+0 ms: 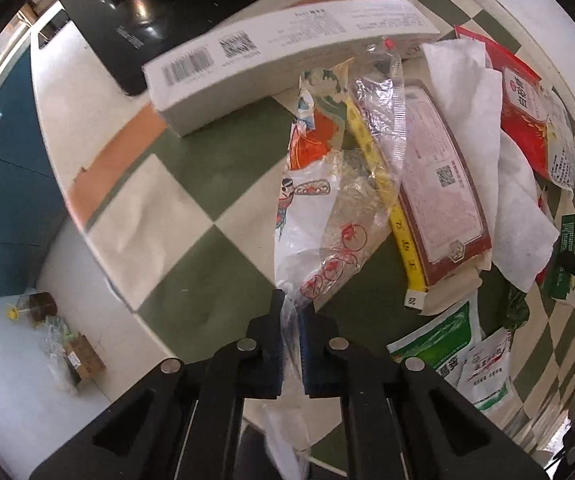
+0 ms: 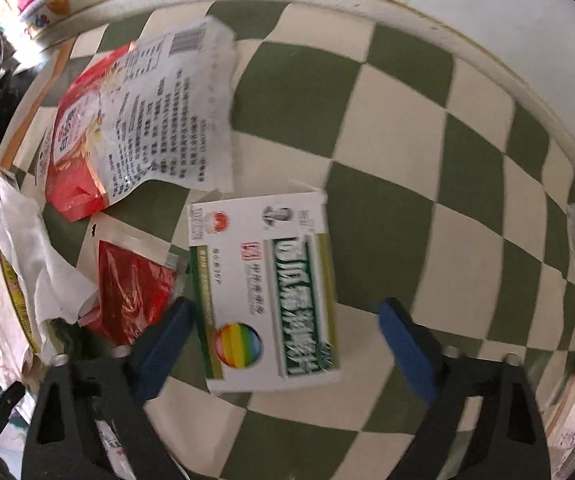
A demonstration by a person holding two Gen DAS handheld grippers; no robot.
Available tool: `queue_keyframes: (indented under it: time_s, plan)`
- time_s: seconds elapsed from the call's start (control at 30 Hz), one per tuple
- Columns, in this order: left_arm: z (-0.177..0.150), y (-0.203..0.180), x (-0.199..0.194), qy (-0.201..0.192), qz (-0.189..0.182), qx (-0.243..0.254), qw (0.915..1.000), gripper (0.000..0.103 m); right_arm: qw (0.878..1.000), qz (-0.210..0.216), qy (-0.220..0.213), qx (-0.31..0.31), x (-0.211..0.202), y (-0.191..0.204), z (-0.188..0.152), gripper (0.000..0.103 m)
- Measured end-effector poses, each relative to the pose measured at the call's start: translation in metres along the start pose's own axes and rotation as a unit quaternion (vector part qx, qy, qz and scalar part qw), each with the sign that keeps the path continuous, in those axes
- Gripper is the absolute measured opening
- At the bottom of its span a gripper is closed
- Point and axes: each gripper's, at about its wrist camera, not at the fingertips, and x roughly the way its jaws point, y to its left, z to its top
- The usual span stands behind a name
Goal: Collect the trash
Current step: 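Grasp the clear printed wrapper with the left tool while the right tool grasps the green-striped medicine box, then carry both items to the white bin and open both tools to drop them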
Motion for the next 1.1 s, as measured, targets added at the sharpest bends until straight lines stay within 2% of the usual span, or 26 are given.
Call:
queue_keyframes:
  time_s: [0.03, 0.23, 0.37, 0.53, 0.67, 0.8, 0.87, 0.93, 0.97, 1.1]
  plan:
    - [0.001, -0.002, -0.002, -0.005, 0.006, 0.002, 1.0, 0.004, 1.0, 0.0, 0.003, -0.006, 0.004, 0.004, 0.0, 0.069]
    - [0.002, 0.002, -0.034, -0.037, 0.034, 0.015, 0.9986, 0.003, 0.999, -0.003, -0.043, 0.0, -0.004, 0.012, -0.007, 0.068]
    - [0.002, 0.015, -0.065, -0.06, 0.031, 0.009, 0.9977, 0.003, 0.998, 0.016, -0.058, 0.014, -0.022, 0.014, -0.016, 0.068]
    - [-0.006, 0.044, -0.095, -0.1, 0.013, -0.01, 0.9948, 0.003, 0.996, 0.045, -0.081, 0.004, -0.063, 0.03, -0.026, 0.068]
    - [-0.007, 0.085, -0.104, -0.117, -0.016, -0.037, 0.9924, 0.003, 0.992, 0.076, -0.102, -0.025, -0.125, 0.052, -0.041, 0.068]
    - [-0.017, 0.146, -0.099, -0.104, -0.024, -0.063, 0.9923, 0.003, 0.982, 0.12, -0.127, -0.074, -0.175, 0.111, -0.077, 0.068]
    - [-0.028, 0.181, -0.086, -0.087, -0.022, -0.078, 0.9929, 0.003, 0.975, 0.144, -0.129, -0.106, -0.185, 0.159, -0.098, 0.068]
    - [-0.04, 0.228, -0.064, -0.057, -0.023, -0.105, 0.9926, 0.003, 0.969, 0.167, -0.121, -0.137, -0.186, 0.209, -0.12, 0.068]
    - [-0.045, 0.25, -0.052, -0.042, -0.025, -0.116, 0.9921, 0.003, 0.964, 0.183, -0.112, -0.158, -0.183, 0.247, -0.138, 0.068]
    - [-0.072, 0.353, 0.022, 0.021, -0.027, -0.182, 0.9828, 0.004, 0.946, 0.208, -0.077, -0.236, -0.149, 0.356, -0.194, 0.068]
